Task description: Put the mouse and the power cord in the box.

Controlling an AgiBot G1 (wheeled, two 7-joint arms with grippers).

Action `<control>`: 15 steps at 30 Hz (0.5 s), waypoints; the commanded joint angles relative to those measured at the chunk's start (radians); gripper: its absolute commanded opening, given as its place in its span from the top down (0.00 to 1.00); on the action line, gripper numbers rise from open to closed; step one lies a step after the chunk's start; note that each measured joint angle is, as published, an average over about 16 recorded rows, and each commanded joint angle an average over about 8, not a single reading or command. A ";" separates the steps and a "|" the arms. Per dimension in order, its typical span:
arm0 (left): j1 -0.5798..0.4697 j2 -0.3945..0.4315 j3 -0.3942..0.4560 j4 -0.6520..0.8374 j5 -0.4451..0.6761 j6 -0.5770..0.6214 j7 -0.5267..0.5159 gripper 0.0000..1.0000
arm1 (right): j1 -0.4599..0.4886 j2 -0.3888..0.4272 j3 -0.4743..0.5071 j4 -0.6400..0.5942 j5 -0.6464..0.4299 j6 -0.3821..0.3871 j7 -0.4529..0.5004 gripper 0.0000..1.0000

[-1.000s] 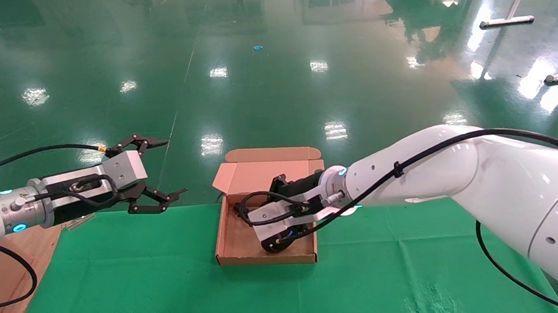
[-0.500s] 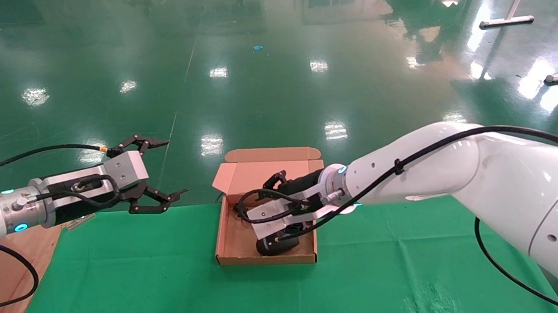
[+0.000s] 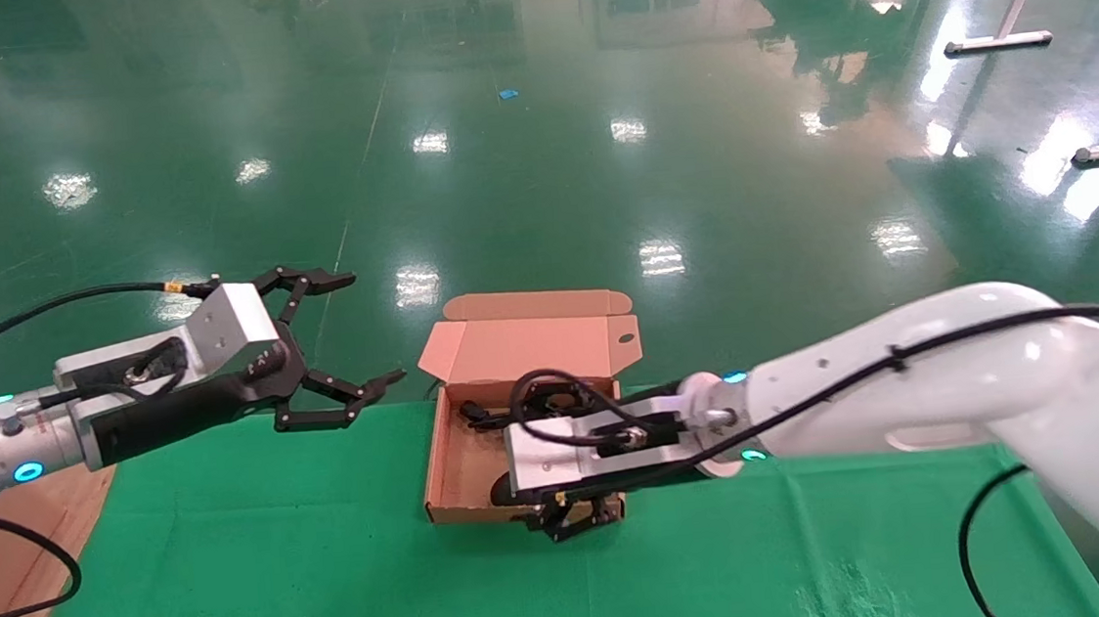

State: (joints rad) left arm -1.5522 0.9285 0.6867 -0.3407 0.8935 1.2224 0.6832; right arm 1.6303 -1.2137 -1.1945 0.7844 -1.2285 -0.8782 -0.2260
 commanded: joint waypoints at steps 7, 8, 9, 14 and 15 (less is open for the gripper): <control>0.084 -0.055 -0.071 -0.165 -0.028 0.048 -0.152 0.00 | -0.094 0.102 0.154 0.084 0.084 -0.104 0.070 0.00; 0.094 -0.062 -0.080 -0.186 -0.032 0.054 -0.172 0.00 | -0.106 0.115 0.174 0.095 0.095 -0.117 0.079 0.00; 0.104 -0.069 -0.089 -0.206 -0.036 0.060 -0.190 0.00 | -0.117 0.127 0.193 0.105 0.105 -0.130 0.087 0.00; 0.156 -0.104 -0.133 -0.308 -0.053 0.089 -0.285 0.00 | -0.175 0.190 0.289 0.158 0.157 -0.195 0.131 0.00; 0.166 -0.110 -0.142 -0.328 -0.057 0.095 -0.303 0.00 | -0.187 0.203 0.308 0.168 0.167 -0.208 0.139 0.00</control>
State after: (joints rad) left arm -1.3855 0.8178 0.5446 -0.6700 0.8366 1.3178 0.3792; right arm 1.4430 -1.0107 -0.8861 0.9529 -1.0607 -1.0863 -0.0866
